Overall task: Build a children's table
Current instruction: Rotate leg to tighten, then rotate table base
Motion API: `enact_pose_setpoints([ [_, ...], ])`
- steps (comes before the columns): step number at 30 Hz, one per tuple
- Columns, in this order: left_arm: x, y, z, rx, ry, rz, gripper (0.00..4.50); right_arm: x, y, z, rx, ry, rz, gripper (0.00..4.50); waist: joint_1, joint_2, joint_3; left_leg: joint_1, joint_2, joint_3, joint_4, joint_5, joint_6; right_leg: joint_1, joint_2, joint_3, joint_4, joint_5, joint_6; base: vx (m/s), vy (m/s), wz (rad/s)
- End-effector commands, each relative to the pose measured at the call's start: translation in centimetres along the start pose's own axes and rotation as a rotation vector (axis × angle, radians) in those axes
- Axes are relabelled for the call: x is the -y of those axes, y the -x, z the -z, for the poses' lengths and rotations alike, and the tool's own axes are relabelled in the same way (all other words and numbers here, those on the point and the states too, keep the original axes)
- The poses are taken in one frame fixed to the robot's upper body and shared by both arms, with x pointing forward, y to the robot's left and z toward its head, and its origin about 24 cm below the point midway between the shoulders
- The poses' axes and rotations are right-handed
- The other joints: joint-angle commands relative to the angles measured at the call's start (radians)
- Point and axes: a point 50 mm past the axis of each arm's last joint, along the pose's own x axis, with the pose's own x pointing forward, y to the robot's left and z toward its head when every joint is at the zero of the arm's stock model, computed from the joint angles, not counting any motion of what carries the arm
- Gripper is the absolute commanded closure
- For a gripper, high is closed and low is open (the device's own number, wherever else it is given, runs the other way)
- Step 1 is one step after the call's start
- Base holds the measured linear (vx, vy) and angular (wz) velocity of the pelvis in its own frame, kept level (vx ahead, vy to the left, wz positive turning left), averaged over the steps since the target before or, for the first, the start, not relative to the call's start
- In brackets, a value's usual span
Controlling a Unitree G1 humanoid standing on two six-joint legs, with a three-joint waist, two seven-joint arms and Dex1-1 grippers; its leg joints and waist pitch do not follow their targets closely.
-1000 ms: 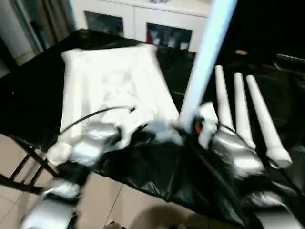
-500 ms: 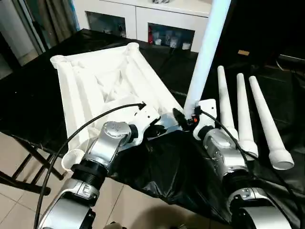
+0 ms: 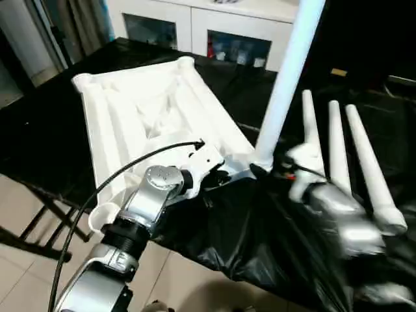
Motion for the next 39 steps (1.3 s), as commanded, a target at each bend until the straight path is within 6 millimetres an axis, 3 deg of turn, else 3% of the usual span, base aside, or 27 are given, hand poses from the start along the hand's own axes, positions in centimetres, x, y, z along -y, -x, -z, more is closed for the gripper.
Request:
enact_pose_setpoints([
  [1, 0.1, -0.1, 0.3, 0.036, 0.041, -0.024, 4.06, -0.1, 0.4, -1.4, 0.034, 0.012, -0.052, 0.4, 0.008, -0.021, -0.073, -0.006, 0.051, -0.017, -0.052, -0.037, 0.143, 0.068, -0.093, 0.056, -0.067, -0.074, -0.184, 0.0, 0.0, 0.0],
  [4, -0.4, 0.4, -0.8, 0.107, 0.047, -0.05, 3.96, -0.3, 1.1, -2.0, 0.011, 0.022, -0.105, 0.4, 0.011, -0.021, -0.076, -0.004, 0.048, -0.014, -0.048, -0.023, 0.145, 0.067, -0.092, 0.056, -0.067, -0.069, -0.195, 0.0, 0.0, 0.0],
  [6, -0.7, 0.7, -1.3, 0.131, 0.016, -0.086, 3.63, -0.5, 1.3, -2.2, -0.006, 0.022, -0.128, 0.4, 0.012, -0.019, -0.078, -0.006, 0.055, -0.018, -0.045, 0.011, 0.164, 0.064, -0.089, 0.055, -0.053, 0.018, -0.22, 0.0, 0.0, 0.0],
  [8, -1.9, 2.0, -1.9, 0.148, 0.029, -0.166, 3.62, -0.7, 1.2, -1.8, -0.06, 0.036, -0.111, 0.4, 0.009, -0.019, -0.079, -0.007, 0.057, -0.02, -0.044, 0.015, 0.165, 0.064, -0.091, 0.053, -0.049, 0.029, -0.228, 0.0, 0.0, 0.0],
  [10, -2.6, 2.8, -2.2, 0.156, 0.035, -0.217, 3.62, -0.9, 1.1, -1.5, -0.095, 0.047, -0.101, 0.4, 0.006, -0.019, -0.076, -0.008, 0.054, -0.019, -0.044, 0.003, 0.155, 0.064, -0.092, 0.052, -0.054, 0.001, -0.232, 0.0, 0.0, 0.0],
  [12, -4.4, 5.5, -2.3, 0.156, 0.032, -0.339, 3.62, -1.6, 0.8, -0.5, -0.178, 0.066, -0.093, 0.4, 0.005, -0.024, -0.074, -0.008, 0.052, -0.016, -0.045, -0.02, 0.137, 0.063, -0.091, 0.052, -0.059, -0.052, -0.222, 0.0, 0.0, 0.0],
  [14, -5.0, 7.0, -1.9, 0.132, 0.022, -0.381, 3.62, -2.1, 0.6, -0.2, -0.19, 0.042, -0.1, 0.4, 0.004, -0.019, -0.072, -0.007, 0.052, -0.018, -0.047, -0.031, 0.115, 0.062, -0.09, 0.052, -0.061, -0.096, -0.201, 0.0, 0.0, 0.0],
  [16, -5.9, 10.4, -0.5, 0.044, 0.012, -0.475, 3.62, -3.4, -0.4, 0.5, -0.196, -0.004, -0.108, 0.4, -0.002, -0.018, -0.072, -0.011, 0.052, -0.019, -0.049, -0.024, 0.104, 0.062, -0.088, 0.053, -0.056, -0.089, -0.197, 0.0, 0.0, 0.0],
  [17, -5.9, 10.6, -0.4, 0.038, 0.012, -0.481, 3.62, -3.5, -0.5, 0.6, -0.197, -0.005, -0.108, 0.4, -0.006, -0.014, -0.073, -0.007, 0.054, -0.019, -0.05, -0.023, 0.098, 0.057, -0.088, 0.052, -0.056, -0.089, -0.196, 0.0, 0.0, 0.0],
  [18, -6.0, 10.9, -0.2, 0.028, 0.011, -0.489, 3.99, -3.6, -0.6, 0.7, -0.199, -0.007, -0.107, 0.4, -0.007, -0.011, -0.074, -0.003, 0.054, -0.017, -0.048, -0.023, 0.096, 0.055, -0.086, 0.053, -0.056, -0.086, -0.199, 0.0, 0.0, 0.0],
  [20, -6.3, 12.3, 0.4, -0.026, 0.01, -0.549, 3.99, -3.9, -1.1, 0.9, -0.205, -0.021, -0.097, 0.67, 0.0, -0.005, -0.072, 0.002, 0.056, -0.016, -0.049, -0.029, 0.089, 0.05, -0.084, 0.056, -0.055, -0.063, -0.211, 0.0, 0.0, 0.0],
  [21, -6.5, 14.0, 1.3, -0.094, 0.005, -0.617, 4.04, -4.4, -1.7, 1.1, -0.211, -0.035, -0.089, 0.74, 0.005, -0.009, -0.072, 0.006, 0.058, -0.016, -0.051, -0.037, 0.083, 0.049, -0.085, 0.056, -0.054, -0.058, -0.215, 0.0, 0.0, 0.0],
  [22, -6.6, 14.9, 1.7, -0.129, 0.002, -0.648, 4.19, -4.6, -2.1, 1.2, -0.216, -0.037, -0.086, 0.78, 0.0, -0.006, -0.073, 0.0, 0.059, -0.019, -0.054, -0.034, 0.074, 0.052, -0.085, 0.055, -0.048, -0.046, -0.219, 0.0, 0.0, 0.0],
  [23, -6.7, 15.4, 2.1, -0.152, 0.003, -0.666, 4.35, -4.7, -2.5, 1.3, -0.221, -0.031, -0.079, 0.88, -0.002, -0.013, -0.072, 0.001, 0.058, -0.018, -0.054, -0.035, 0.072, 0.051, -0.084, 0.054, -0.05, -0.048, -0.216, 0.0, 0.0, 0.0],
  [25, -6.8, 16.1, 2.8, -0.2, -0.002, -0.692, 4.45, -4.7, -3.1, 1.5, -0.242, -0.031, -0.059, 1.08, 0.0, -0.007, -0.07, 0.007, 0.054, -0.016, -0.054, -0.061, 0.054, 0.046, -0.084, 0.056, -0.054, -0.069, -0.216, 0.0, 0.0, 0.0],
  [27, -6.8, 16.5, 3.5, -0.258, -0.025, -0.704, 4.49, -4.5, -3.8, 1.4, -0.253, -0.025, -0.038, 1.15, 0.005, -0.009, -0.069, 0.011, 0.054, -0.015, -0.055, -0.079, 0.046, 0.044, -0.084, 0.058, -0.056, -0.08, -0.211, 0.0, 0.0, 0.0],
  [29, -7.0, 16.8, 3.9, -0.308, -0.055, -0.727, 4.5, -4.2, -4.4, 1.4, -0.262, 0.013, -0.007, 1.37, 0.002, -0.004, -0.07, 0.004, 0.052, -0.018, -0.057, -0.078, 0.036, 0.051, -0.084, 0.057, -0.052, -0.075, -0.207, 0.0, 0.0, 0.0],
  [33, -6.7, 16.7, 4.3, -0.337, -0.032, -0.714, 4.5, -3.9, -5.1, 1.4, -0.276, 0.022, 0.017, 1.58, 0.002, -0.008, -0.07, 0.003, 0.05, -0.017, -0.057, -0.09, 0.023, 0.052, -0.087, 0.059, -0.055, -0.088, -0.203, 0.0, 0.0, 0.0],
  [35, -6.3, 16.2, 4.9, -0.369, -0.009, -0.666, 4.5, -4.0, -5.5, 1.6, -0.291, 0.035, 0.009, 1.92, 0.002, -0.009, -0.068, 0.003, 0.05, -0.018, -0.058, -0.105, 0.018, 0.05, -0.088, 0.059, -0.056, -0.113, -0.198, 0.0, 0.0, 0.0],
  [39, -5.2, 15.4, 6.1, -0.42, 0.019, -0.55, 4.5, -4.0, -6.0, 1.9, -0.33, 0.072, 0.037, 2.08, 0.001, -0.008, -0.07, 0.0, 0.047, -0.018, -0.058, -0.111, 0.009, 0.052, -0.087, 0.061, -0.057, -0.13, -0.194, 0.0, 0.0, 0.0],
])
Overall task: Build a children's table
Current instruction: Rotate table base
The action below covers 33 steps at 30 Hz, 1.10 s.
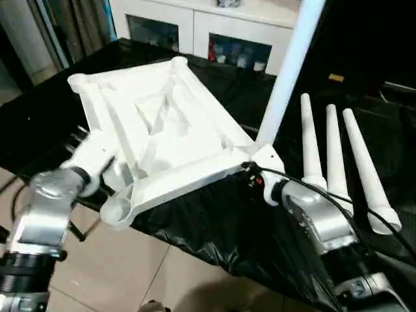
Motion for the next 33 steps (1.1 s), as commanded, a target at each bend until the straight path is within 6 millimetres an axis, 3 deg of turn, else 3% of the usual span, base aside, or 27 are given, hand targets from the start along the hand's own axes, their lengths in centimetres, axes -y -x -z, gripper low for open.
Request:
enact_pose_setpoints([
  [1, 1.2, -0.2, 1.1, -0.07, -0.026, 0.1, 4.5, 0.2, -0.6, -0.1, -0.028, 0.032, 0.035, 2.23, 0.002, 0.011, -0.069, 0.003, 0.044, -0.016, -0.068, -0.116, 0.017, 0.053, -0.089, 0.062, -0.071, -0.135, -0.196, 0.0, 0.0, 0.0],
  [5, 2.7, -0.2, 0.8, -0.077, -0.05, 0.227, 4.5, 0.5, -1.5, -0.5, -0.02, 0.009, 0.085, 2.66, 0.001, 0.012, -0.069, 0.005, 0.045, -0.016, -0.07, -0.12, 0.01, 0.052, -0.09, 0.062, -0.068, -0.131, -0.207, 0.0, 0.0, 0.0],
  [7, 3.6, -0.2, 0.2, -0.062, -0.059, 0.325, 4.5, 0.6, -2.0, -0.8, -0.007, -0.024, 0.097, 2.66, -0.001, 0.01, -0.068, 0.005, 0.045, -0.017, -0.07, -0.127, 0.006, 0.052, -0.091, 0.062, -0.068, -0.143, -0.208, 0.0, 0.0, 0.0],
  [13, 5.7, -0.3, -1.7, 0.01, -0.082, 0.502, 4.5, 0.4, -3.0, -1.5, 0.019, -0.046, 0.099, 3.1, -0.001, 0.008, -0.071, 0.004, 0.043, -0.013, -0.067, -0.093, 0.012, 0.055, -0.088, 0.063, -0.06, -0.084, -0.215, 0.0, 0.0, 0.0],
  [15, 7.1, -0.7, -3.8, 0.098, -0.065, 0.565, 4.5, -0.1, -3.7, -1.8, 0.027, -0.046, 0.081, 3.27, -0.002, 0.01, -0.072, 0.006, 0.044, -0.012, -0.067, -0.088, 0.013, 0.054, -0.088, 0.062, -0.061, -0.076, -0.224, 0.0, 0.0, 0.0],
  [18, 8.0, -1.7, -5.8, 0.175, -0.052, 0.563, 4.5, -0.4, -4.1, -1.9, 0.027, -0.04, 0.083, 3.49, 0.003, 0.008, -0.073, 0.009, 0.043, -0.008, -0.064, -0.091, 0.014, 0.052, -0.087, 0.063, -0.061, -0.067, -0.231, 0.0, 0.0, 0.0],
  [20, 8.6, -2.2, -6.8, 0.21, -0.036, 0.574, 4.5, -0.4, -4.2, -2.0, 0.031, -0.044, 0.085, 3.74, 0.003, 0.005, -0.076, 0.0, 0.043, -0.011, -0.063, -0.061, 0.02, 0.062, -0.09, 0.062, -0.055, -0.029, -0.229, 0.0, 0.0, 0.0],
  [24, 9.6, -3.1, -8.2, 0.249, -0.02, 0.571, 4.5, -0.4, -4.3, -1.9, 0.034, -0.042, 0.092, 4.09, 0.001, 0.002, -0.08, -0.001, 0.041, -0.009, -0.057, -0.032, 0.04, 0.063, -0.089, 0.061, -0.051, 0.028, -0.238, 0.0, 0.0, 0.0],
  [25, 10.2, -3.9, -9.2, 0.271, -0.008, 0.549, 4.5, -0.3, -4.2, -1.8, 0.037, -0.042, 0.102, 4.17, -0.001, 0.016, -0.079, -0.004, 0.038, -0.009, -0.056, -0.033, 0.042, 0.063, -0.085, 0.06, -0.054, 0.027, -0.234, 0.0, 0.0, 0.0],
  [28, 10.8, -4.6, -10.1, 0.281, -0.007, 0.536, 4.5, 0.3, -3.9, -1.7, 0.049, -0.05, 0.126, 4.29, -0.002, 0.01, -0.08, -0.005, 0.04, -0.012, -0.057, -0.051, 0.04, 0.069, -0.088, 0.059, -0.057, 0.017, -0.231, 0.0, 0.0, 0.0],
  [29, 10.8, -4.7, -10.2, 0.281, -0.015, 0.529, 4.5, 0.6, -3.7, -1.7, 0.055, -0.051, 0.138, 4.4, -0.004, 0.015, -0.081, -0.007, 0.041, -0.014, -0.056, -0.057, 0.038, 0.07, -0.09, 0.059, -0.056, 0.011, -0.232, 0.0, 0.0, 0.0],
  [33, 10.3, -4.9, -10.3, 0.289, -0.034, 0.492, 4.5, 1.5, -3.1, -2.0, 0.083, -0.061, 0.178, 4.4, -0.007, 0.015, -0.081, -0.005, 0.042, -0.014, -0.055, -0.059, 0.045, 0.07, -0.087, 0.057, -0.055, 0.023, -0.24, 0.0, 0.0, 0.0],
])
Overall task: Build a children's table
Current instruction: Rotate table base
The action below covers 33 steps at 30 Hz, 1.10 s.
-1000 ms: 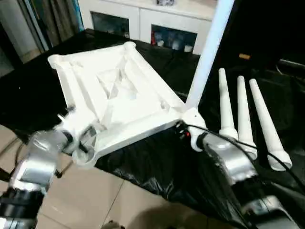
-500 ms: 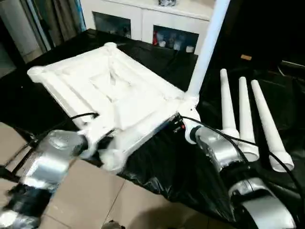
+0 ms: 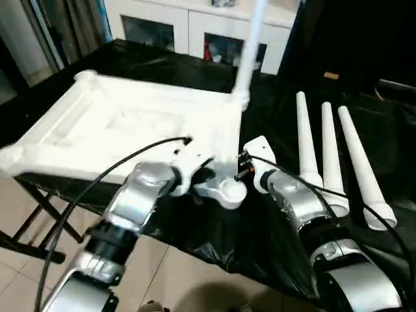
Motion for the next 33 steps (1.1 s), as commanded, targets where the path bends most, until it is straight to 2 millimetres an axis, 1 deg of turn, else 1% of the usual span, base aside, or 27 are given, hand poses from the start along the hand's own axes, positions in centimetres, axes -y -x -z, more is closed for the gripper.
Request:
enact_pose_setpoints([
  [1, -0.3, 0.1, -0.4, 0.011, -0.033, -0.013, 4.5, 0.3, 0.2, -1.5, 0.08, -0.003, 0.012, 4.4, 0.006, 0.012, -0.082, -0.001, 0.04, -0.014, -0.058, -0.062, 0.046, 0.072, -0.088, 0.057, -0.061, 0.022, -0.239, 0.0, 0.0, 0.0],
  [2, -0.5, 0.3, -0.4, 0.014, -0.037, -0.022, 4.5, 0.6, 0.4, -1.7, 0.091, -0.005, 0.024, 4.4, 0.006, 0.015, -0.081, -0.001, 0.041, -0.014, -0.059, -0.066, 0.045, 0.071, -0.087, 0.058, -0.062, 0.018, -0.239, 0.0, 0.0, 0.0],
  [4, -1.2, 1.4, -0.7, 0.053, -0.065, -0.038, 4.5, 2.1, 1.2, -2.5, 0.121, -0.032, 0.095, 4.4, 0.007, 0.014, -0.081, 0.003, 0.042, -0.015, -0.06, -0.072, 0.039, 0.069, -0.086, 0.057, -0.061, 0.005, -0.234, 0.0, 0.0, 0.0],
  [5, -1.2, 1.5, -0.8, 0.057, -0.066, -0.037, 4.5, 2.3, 1.2, -2.6, 0.125, -0.038, 0.096, 4.4, 0.007, 0.015, -0.08, 0.004, 0.043, -0.015, -0.06, -0.075, 0.037, 0.069, -0.086, 0.057, -0.061, 0.005, -0.233, 0.0, 0.0, 0.0],
  [6, -1.2, 1.9, -0.9, 0.077, -0.072, -0.029, 4.5, 2.8, 1.6, -3.0, 0.142, -0.065, 0.102, 4.26, 0.009, 0.012, -0.081, 0.006, 0.044, -0.015, -0.061, -0.074, 0.038, 0.069, -0.086, 0.058, -0.059, 0.007, -0.229, 0.0, 0.0, 0.0],
  [7, -1.2, 2.6, -1.0, 0.109, -0.066, -0.002, 4.3, 3.8, 2.2, -3.7, 0.163, -0.09, 0.126, 4.07, 0.009, 0.012, -0.079, 0.006, 0.043, -0.014, -0.061, -0.072, 0.04, 0.069, -0.084, 0.058, -0.06, 0.009, -0.227, 0.0, 0.0, 0.0],
  [10, -1.1, 3.7, -0.9, 0.141, -0.071, 0.034, 4.09, 5.9, 3.1, -4.4, 0.153, -0.1, 0.218, 4.04, 0.016, 0.014, -0.08, 0.008, 0.043, -0.011, -0.06, -0.059, 0.03, 0.064, -0.082, 0.058, -0.056, 0.026, -0.232, 0.0, 0.0, 0.0],
  [11, -1.1, 3.7, -0.9, 0.141, -0.071, 0.034, 4.03, 5.9, 3.1, -4.4, 0.153, -0.1, 0.218, 3.85, 0.016, 0.011, -0.079, 0.008, 0.04, -0.009, -0.06, -0.061, 0.028, 0.064, -0.08, 0.059, -0.056, 0.022, -0.232, 0.0, 0.0, 0.0],
  [12, -0.8, 4.3, -0.9, 0.166, -0.08, 0.055, 3.91, 7.6, 3.6, -4.8, 0.12, -0.109, 0.273, 3.71, 0.016, 0.007, -0.078, 0.006, 0.039, -0.009, -0.061, -0.071, 0.024, 0.065, -0.081, 0.058, -0.057, -0.002, -0.229, 0.0, 0.0, 0.0],
  [13, -0.8, 4.5, -0.9, 0.173, -0.082, 0.058, 3.79, 8.1, 3.7, -4.9, 0.111, -0.111, 0.29, 3.64, 0.016, 0.007, -0.079, 0.006, 0.04, -0.01, -0.062, -0.069, 0.022, 0.068, -0.082, 0.058, -0.057, -0.009, -0.228, 0.0, 0.0, 0.0],
  [14, -0.7, 4.6, -1.0, 0.177, -0.084, 0.059, 3.71, 8.4, 3.8, -5.0, 0.106, -0.112, 0.298, 3.63, 0.016, 0.009, -0.077, 0.007, 0.039, -0.008, -0.06, -0.079, 0.017, 0.063, -0.081, 0.058, -0.061, -0.029, -0.223, 0.0, 0.0, 0.0],
  [15, -0.7, 4.6, -1.1, 0.188, -0.086, 0.055, 3.69, 8.7, 3.9, -5.0, 0.093, -0.107, 0.314, 3.55, 0.015, 0.003, -0.075, 0.006, 0.037, -0.006, -0.06, -0.09, 0.014, 0.063, -0.079, 0.058, -0.063, -0.05, -0.216, 0.0, 0.0, 0.0],
  [16, -0.7, 4.6, -1.2, 0.197, -0.089, 0.053, 3.59, 9.3, 4.0, -4.9, 0.071, -0.116, 0.342, 3.28, 0.014, 0.0, -0.076, 0.003, 0.036, -0.007, -0.061, -0.09, 0.013, 0.066, -0.08, 0.058, -0.064, -0.063, -0.208, 0.0, 0.0, 0.0],
  [17, -0.7, 4.6, -1.2, 0.197, -0.089, 0.053, 3.59, 9.3, 4.0, -4.9, 0.071, -0.116, 0.342, 3.28, 0.014, 0.001, -0.076, 0.003, 0.036, -0.008, -0.06, -0.088, 0.013, 0.065, -0.081, 0.058, -0.064, -0.068, -0.204, 0.0, 0.0, 0.0],
  [18, -0.7, 4.7, -1.4, 0.202, -0.099, 0.041, 3.46, 10.6, 4.4, -4.6, 0.027, -0.161, 0.407, 3.21, 0.012, -0.006, -0.075, 0.002, 0.036, -0.007, -0.06, -0.082, 0.016, 0.066, -0.081, 0.058, -0.065, -0.074, -0.197, 0.0, 0.0, 0.0],
  [19, -0.7, 4.8, -1.5, 0.206, -0.096, 0.04, 3.35, 11.1, 4.6, -4.5, 0.011, -0.193, 0.436, 3.17, 0.011, -0.007, -0.077, 0.002, 0.034, -0.008, -0.06, -0.076, 0.014, 0.067, -0.08, 0.056, -0.065, -0.082, -0.197, 0.0, 0.0, 0.0],
  [20, -0.7, 4.8, -1.5, 0.207, -0.095, 0.04, 3.29, 11.2, 4.6, -4.5, 0.009, -0.198, 0.44, 3.09, 0.012, -0.005, -0.077, 0.004, 0.034, -0.006, -0.058, -0.076, 0.013, 0.064, -0.081, 0.058, -0.064, -0.08, -0.196, 0.0, 0.0, 0.0],
  [22, -0.6, 4.9, -1.8, 0.216, -0.095, 0.043, 3.17, 11.9, 4.8, -4.4, -0.016, -0.219, 0.472, 2.85, 0.013, -0.006, -0.079, 0.002, 0.034, -0.007, -0.057, -0.057, 0.017, 0.065, -0.078, 0.057, -0.058, -0.05, -0.197, 0.0, 0.0, 0.0],
  [23, -0.6, 4.9, -1.8, 0.216, -0.095, 0.043, 3.17, 11.9, 4.8, -4.4, -0.016, -0.219, 0.472, 2.85, 0.013, -0.006, -0.08, 0.001, 0.032, -0.005, -0.055, -0.043, 0.021, 0.065, -0.077, 0.057, -0.056, -0.025, -0.198, 0.0, 0.0, 0.0],
  [24, -0.5, 5.0, -1.9, 0.22, -0.097, 0.047, 3.07, 12.1, 4.8, -4.4, -0.024, -0.226, 0.483, 2.79, 0.012, -0.011, -0.08, 0.0, 0.032, -0.004, -0.055, -0.039, 0.027, 0.066, -0.077, 0.057, -0.056, -0.016, -0.2, 0.0, 0.0, 0.0],
  [25, -0.2, 5.1, -2.4, 0.237, -0.098, 0.067, 2.95, 12.8, 4.9, -4.1, -0.05, -0.257, 0.508, 2.77, 0.01, -0.011, -0.082, -0.002, 0.032, -0.005, -0.053, -0.026, 0.034, 0.067, -0.079, 0.055, -0.051, -0.005, -0.208, 0.0, 0.0, 0.0],
  [26, -0.1, 5.2, -2.4, 0.242, -0.097, 0.072, 2.89, 12.9, 4.9, -4.1, -0.055, -0.265, 0.513, 2.67, 0.011, -0.011, -0.081, 0.0, 0.032, -0.004, -0.053, -0.034, 0.035, 0.064, -0.079, 0.055, -0.054, -0.015, -0.212, 0.0, 0.0, 0.0],
  [27, -0.1, 5.2, -2.5, 0.244, -0.097, 0.075, 2.78, 13.0, 4.9, -4.1, -0.057, -0.269, 0.515, 2.53, 0.012, -0.011, -0.079, -0.001, 0.032, -0.003, -0.053, -0.04, 0.036, 0.065, -0.079, 0.055, -0.055, -0.025, -0.213, 0.0, 0.0, 0.0],
  [28, -0.1, 5.2, -2.6, 0.247, -0.1, 0.078, 2.78, 13.2, 5.0, -4.0, -0.062, -0.273, 0.532, 2.53, 0.013, -0.009, -0.078, -0.001, 0.032, -0.002, -0.053, -0.041, 0.037, 0.063, -0.078, 0.055, -0.056, -0.028, -0.211, 0.0, 0.0, 0.0],
  [31, 0.1, 5.3, -2.8, 0.256, -0.104, 0.088, 2.57, 13.3, 5.0, -3.6, -0.104, -0.285, 0.545, 2.36, 0.012, -0.01, -0.078, -0.002, 0.032, -0.002, -0.052, -0.043, 0.036, 0.064, -0.077, 0.055, -0.056, -0.039, -0.206, 0.0, 0.0, 0.0],
  [32, 0.3, 5.4, -3.0, 0.262, -0.106, 0.113, 2.42, 13.4, 5.0, -3.3, -0.123, -0.274, 0.544, 2.16, 0.013, -0.01, -0.079, -0.002, 0.032, -0.002, -0.052, -0.043, 0.035, 0.064, -0.078, 0.054, -0.055, -0.038, -0.205, 0.0, 0.0, 0.0],
  [33, 0.4, 5.5, -3.1, 0.266, -0.106, 0.127, 2.42, 13.4, 5.0, -3.2, -0.136, -0.26, 0.545, 2.16, 0.013, -0.01, -0.08, -0.001, 0.032, -0.002, -0.051, -0.043, 0.033, 0.063, -0.078, 0.054, -0.055, -0.04, -0.207, 0.0, 0.0, 0.0],
])
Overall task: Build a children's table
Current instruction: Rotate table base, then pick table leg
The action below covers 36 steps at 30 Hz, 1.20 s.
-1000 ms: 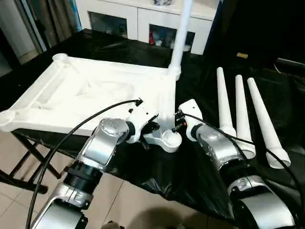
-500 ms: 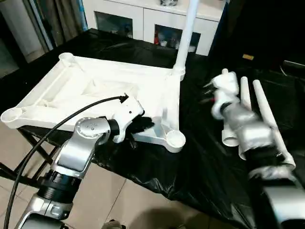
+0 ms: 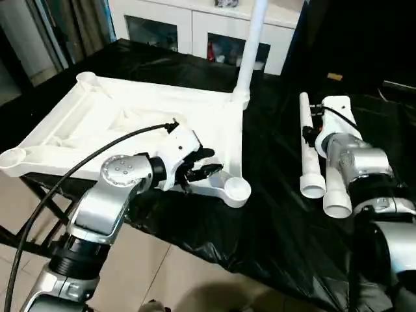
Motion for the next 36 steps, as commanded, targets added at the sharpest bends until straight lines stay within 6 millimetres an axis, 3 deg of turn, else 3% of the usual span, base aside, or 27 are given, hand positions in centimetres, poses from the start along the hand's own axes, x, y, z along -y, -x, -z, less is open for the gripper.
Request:
enact_pose_setpoints([
  [1, 0.4, 0.2, -0.7, 0.019, -0.005, 0.05, 2.34, 0.6, -0.1, -0.1, -0.017, 0.019, 0.021, 2.08, 0.0, -0.009, -0.081, 0.0, 0.031, -0.003, -0.055, -0.041, 0.035, 0.065, -0.078, 0.054, -0.056, -0.036, -0.209, 0.0, 0.0, 0.0],
  [12, 0.5, 0.3, -0.7, -0.009, -0.033, 0.044, 1.52, 0.4, -0.4, 1.5, -0.108, 0.022, 0.002, 1.22, -0.001, -0.013, -0.081, -0.002, 0.032, -0.003, -0.052, -0.038, 0.04, 0.064, -0.077, 0.053, -0.053, -0.038, -0.21, 0.0, 0.0, 0.0],
  [24, 0.8, 0.3, -1.1, -0.014, -0.038, 0.079, 0.6, -0.1, -0.2, 3.4, -0.293, -0.129, -0.087, 1.22, 0.0, -0.011, -0.081, -0.002, 0.034, -0.003, -0.052, -0.044, 0.038, 0.064, -0.079, 0.052, -0.053, -0.051, -0.222, 0.0, 0.0, 0.0],
  [32, 0.6, 0.3, -1.4, -0.011, -0.048, 0.074, 0.03, 0.0, -0.1, 4.1, -0.336, -0.114, -0.102, 2.02, 0.002, -0.012, -0.08, -0.003, 0.034, -0.003, -0.051, -0.048, 0.031, 0.065, -0.08, 0.052, -0.055, -0.059, -0.223, 0.0, 0.0, 0.0],
  [36, 0.5, 0.3, -1.4, -0.012, -0.051, 0.069, 0.0, 0.0, -0.1, 4.2, -0.336, -0.115, -0.093, 2.39, 0.002, -0.013, -0.08, -0.003, 0.034, -0.004, -0.051, -0.057, 0.024, 0.064, -0.08, 0.052, -0.056, -0.083, -0.215, 0.0, 0.0, 0.0],
])
